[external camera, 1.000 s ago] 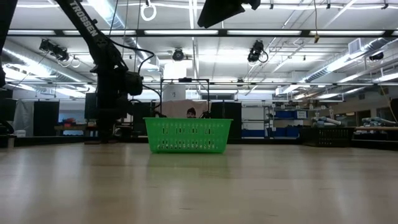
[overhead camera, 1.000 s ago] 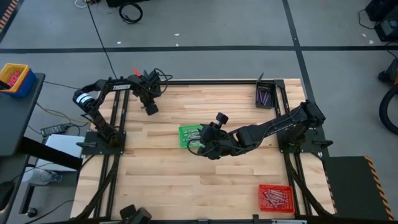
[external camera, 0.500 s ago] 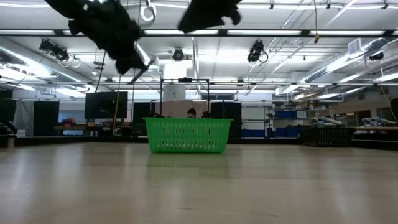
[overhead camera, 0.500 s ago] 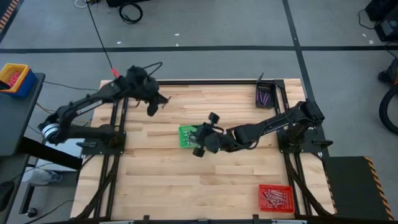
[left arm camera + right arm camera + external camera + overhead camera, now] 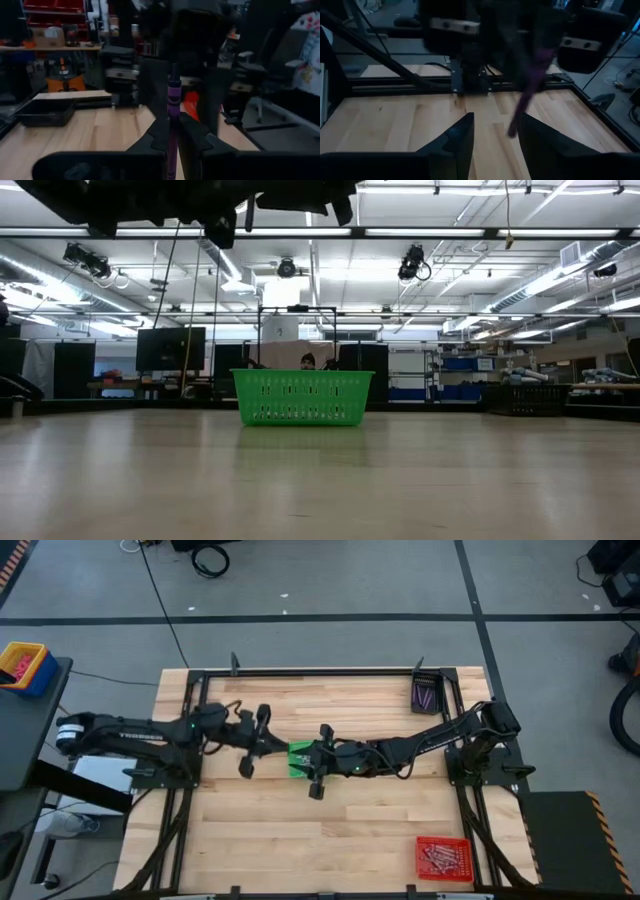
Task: Sort crayons
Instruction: Put the violet crayon into the black basket
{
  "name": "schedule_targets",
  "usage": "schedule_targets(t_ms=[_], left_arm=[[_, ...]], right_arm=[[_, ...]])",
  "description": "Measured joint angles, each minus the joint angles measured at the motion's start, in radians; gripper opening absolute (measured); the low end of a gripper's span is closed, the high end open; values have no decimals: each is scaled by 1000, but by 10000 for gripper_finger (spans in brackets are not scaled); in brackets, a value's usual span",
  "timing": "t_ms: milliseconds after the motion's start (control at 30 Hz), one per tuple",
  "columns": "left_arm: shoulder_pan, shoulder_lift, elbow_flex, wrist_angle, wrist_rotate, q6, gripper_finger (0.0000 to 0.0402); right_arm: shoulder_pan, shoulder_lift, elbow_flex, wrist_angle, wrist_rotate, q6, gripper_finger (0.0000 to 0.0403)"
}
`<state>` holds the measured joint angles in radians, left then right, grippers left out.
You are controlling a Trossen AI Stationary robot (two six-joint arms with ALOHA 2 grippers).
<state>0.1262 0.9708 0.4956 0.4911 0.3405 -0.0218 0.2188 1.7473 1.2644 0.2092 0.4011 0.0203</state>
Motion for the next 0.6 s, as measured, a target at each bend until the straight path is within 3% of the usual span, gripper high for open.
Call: schedule_targets(t_ms=[233, 433, 600], left_arm=[[-115, -1, -1, 32, -106, 54, 25], [-131, -1, -1, 41, -151, 78, 27], [-137, -1, 0, 93, -156, 78, 30]], right_arm=[[-1, 0, 0, 9, 47, 5, 154], [0, 0, 0, 24, -45, 28, 154], [-2, 0, 0, 50, -32, 33, 154]])
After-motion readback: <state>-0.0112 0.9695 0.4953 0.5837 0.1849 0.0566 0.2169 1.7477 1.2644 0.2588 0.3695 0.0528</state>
